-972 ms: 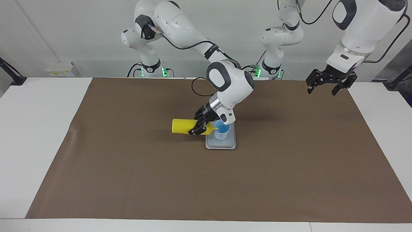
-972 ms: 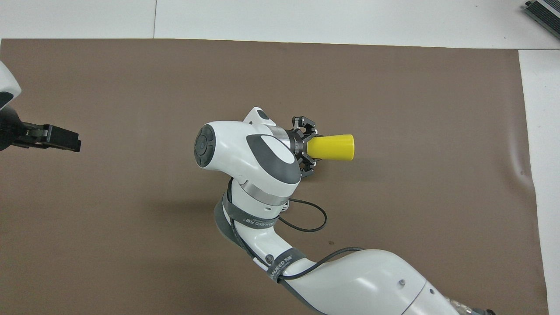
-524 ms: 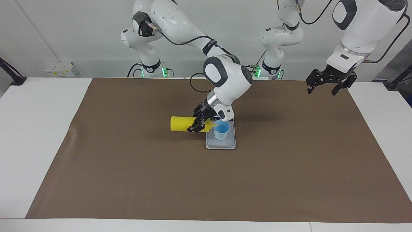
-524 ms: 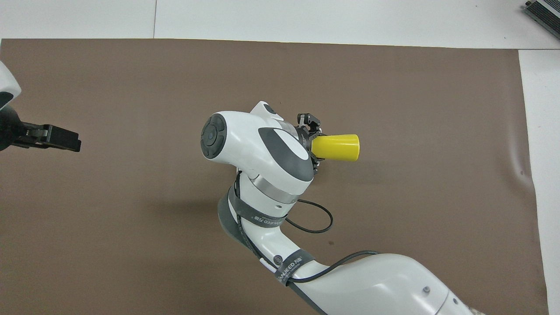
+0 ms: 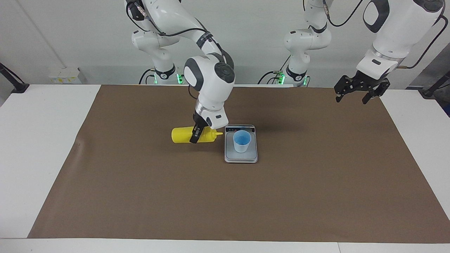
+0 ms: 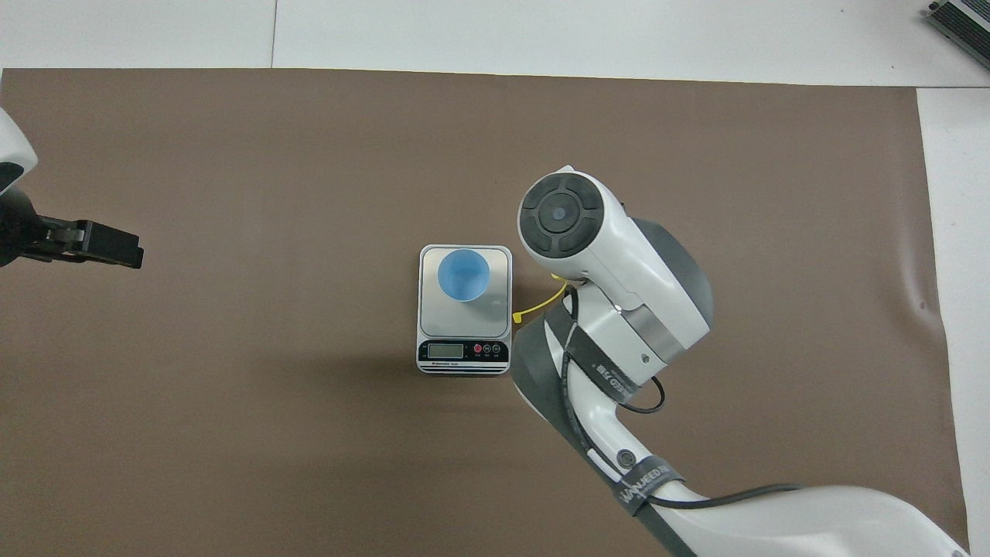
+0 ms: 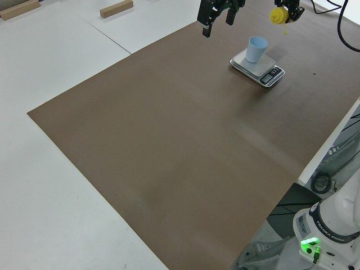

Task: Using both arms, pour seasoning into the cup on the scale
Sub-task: 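Swing the yellow bottle upright with the right gripper beside the scale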

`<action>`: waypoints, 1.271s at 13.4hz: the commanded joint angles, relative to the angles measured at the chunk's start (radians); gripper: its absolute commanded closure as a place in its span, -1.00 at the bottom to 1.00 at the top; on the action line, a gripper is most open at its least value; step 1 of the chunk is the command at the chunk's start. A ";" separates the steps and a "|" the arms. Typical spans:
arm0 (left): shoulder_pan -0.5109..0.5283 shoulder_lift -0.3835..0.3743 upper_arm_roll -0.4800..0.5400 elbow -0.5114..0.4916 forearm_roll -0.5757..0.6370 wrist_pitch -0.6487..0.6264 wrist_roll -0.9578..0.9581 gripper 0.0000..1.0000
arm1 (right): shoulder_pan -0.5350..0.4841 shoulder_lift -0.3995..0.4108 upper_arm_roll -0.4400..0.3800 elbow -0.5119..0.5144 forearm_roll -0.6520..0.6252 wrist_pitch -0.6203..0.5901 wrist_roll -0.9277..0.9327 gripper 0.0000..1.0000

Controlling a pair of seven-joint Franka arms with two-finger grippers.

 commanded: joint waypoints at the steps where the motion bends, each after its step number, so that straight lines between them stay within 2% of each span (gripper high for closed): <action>1: 0.009 -0.022 -0.001 -0.021 -0.012 0.000 0.006 -1.00 | -0.064 -0.096 0.010 -0.094 0.108 0.050 -0.045 1.00; 6: 0.009 -0.021 -0.001 -0.021 -0.012 0.000 0.006 -1.00 | -0.145 -0.108 0.010 -0.100 0.276 0.156 -0.066 1.00; 11: 0.009 -0.022 -0.001 -0.021 -0.012 0.000 0.006 -1.00 | -0.254 -0.139 0.010 -0.126 0.499 0.219 -0.210 1.00; 13: 0.009 -0.022 -0.001 -0.021 -0.012 0.000 0.006 -1.00 | -0.285 -0.182 0.010 -0.213 0.553 0.289 -0.281 1.00; 17: 0.009 -0.022 -0.001 -0.021 -0.012 0.000 0.006 -1.00 | -0.369 -0.252 0.009 -0.396 0.819 0.418 -0.577 1.00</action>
